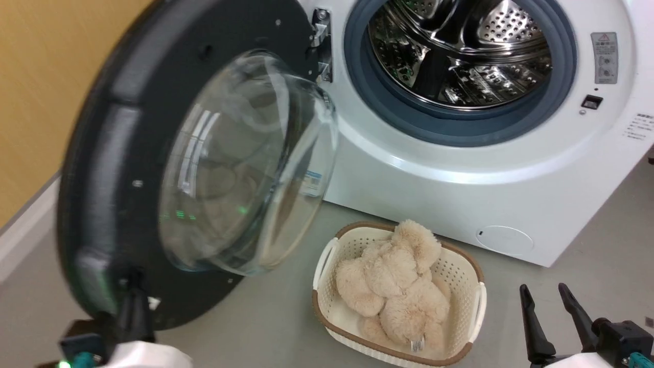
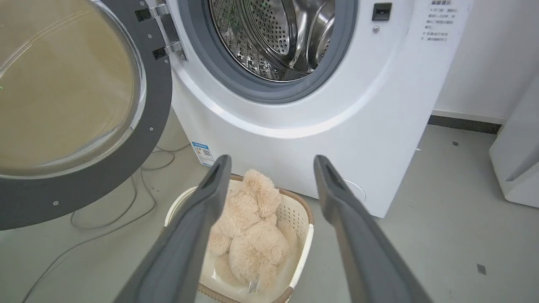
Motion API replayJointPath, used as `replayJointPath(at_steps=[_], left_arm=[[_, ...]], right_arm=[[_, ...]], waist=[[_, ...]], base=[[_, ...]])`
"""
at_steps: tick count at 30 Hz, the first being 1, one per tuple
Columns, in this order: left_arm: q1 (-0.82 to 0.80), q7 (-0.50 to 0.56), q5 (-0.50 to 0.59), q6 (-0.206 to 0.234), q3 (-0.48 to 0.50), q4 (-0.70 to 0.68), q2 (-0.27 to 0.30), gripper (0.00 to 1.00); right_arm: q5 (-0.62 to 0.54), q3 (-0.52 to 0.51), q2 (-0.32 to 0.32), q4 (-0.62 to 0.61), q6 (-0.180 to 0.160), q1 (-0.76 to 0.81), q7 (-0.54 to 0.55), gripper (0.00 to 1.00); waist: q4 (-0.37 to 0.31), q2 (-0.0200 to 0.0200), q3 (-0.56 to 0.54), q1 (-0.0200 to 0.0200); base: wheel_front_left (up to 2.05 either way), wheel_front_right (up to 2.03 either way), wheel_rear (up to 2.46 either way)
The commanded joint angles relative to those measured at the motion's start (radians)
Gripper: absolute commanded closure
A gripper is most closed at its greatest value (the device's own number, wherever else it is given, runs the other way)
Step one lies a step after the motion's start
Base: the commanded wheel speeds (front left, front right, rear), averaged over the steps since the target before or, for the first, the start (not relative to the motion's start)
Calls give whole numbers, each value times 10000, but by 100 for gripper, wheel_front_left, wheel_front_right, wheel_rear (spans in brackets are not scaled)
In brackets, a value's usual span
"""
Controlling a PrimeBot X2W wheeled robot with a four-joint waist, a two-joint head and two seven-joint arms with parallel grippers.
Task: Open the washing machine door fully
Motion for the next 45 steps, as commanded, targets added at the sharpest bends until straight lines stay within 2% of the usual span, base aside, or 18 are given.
replayJointPath(at_steps=[1, 13, 22, 27, 33, 37, 40, 41, 45], left_arm=[[-297, -169, -128, -82, 249, 226, 162, 100], [-1787, -732, -910, -914, 1737, 2621, 577, 100], [-3139, -764, -432, -1717, 2891, 4234, 532, 100], [-2996, -764, -102, -1917, 3291, 4338, 146, 100], [-2204, -765, 349, -2214, 3684, 4050, -638, 100], [-1396, -765, 704, -2376, 3610, 3728, -1172, 100], [-825, -766, 1015, -2347, 3331, 3314, -1601, 11], [-671, -766, 1107, -2404, 3165, 3179, -1705, 0], [-145, -766, 1333, -2448, 2680, 2623, -1986, 0]], right_arm=[[-26, -11, 32, -59, -7, -77, 35, 0], [-100, -84, 32, -185, -7, -205, 75, 0], [-162, -51, 32, -285, -7, -290, 144, 0], [-86, -68, 32, -216, -7, -286, 86, 0], [53, -6, 32, -20, -7, -217, -29, 0], [34, 91, 32, 82, -7, -127, -66, 0], [-14, 110, 32, 47, -7, -84, -97, 0], [-12, 107, 32, 33, -7, -63, -96, 0], [-48, 153, 32, -58, -7, 2, -59, 0]], waist=[[-85, 0, 38, -1], [-456, 0, 246, -1], [-617, 0, 348, -1], [-727, 0, 245, -1], [-789, 0, -62, -1], [-851, 0, -326, -1], [-911, 0, -429, -1], [-924, 0, -463, -1], [-1121, 0, -557, -1]], base=[[0, 0, 0], [0, 0, 0], [0, 0, 0], [0, 0, 0], [0, 0, 0], [0, 0, 0], [0, 0, 0], [0, 0, 0], [0, 0, 0]])
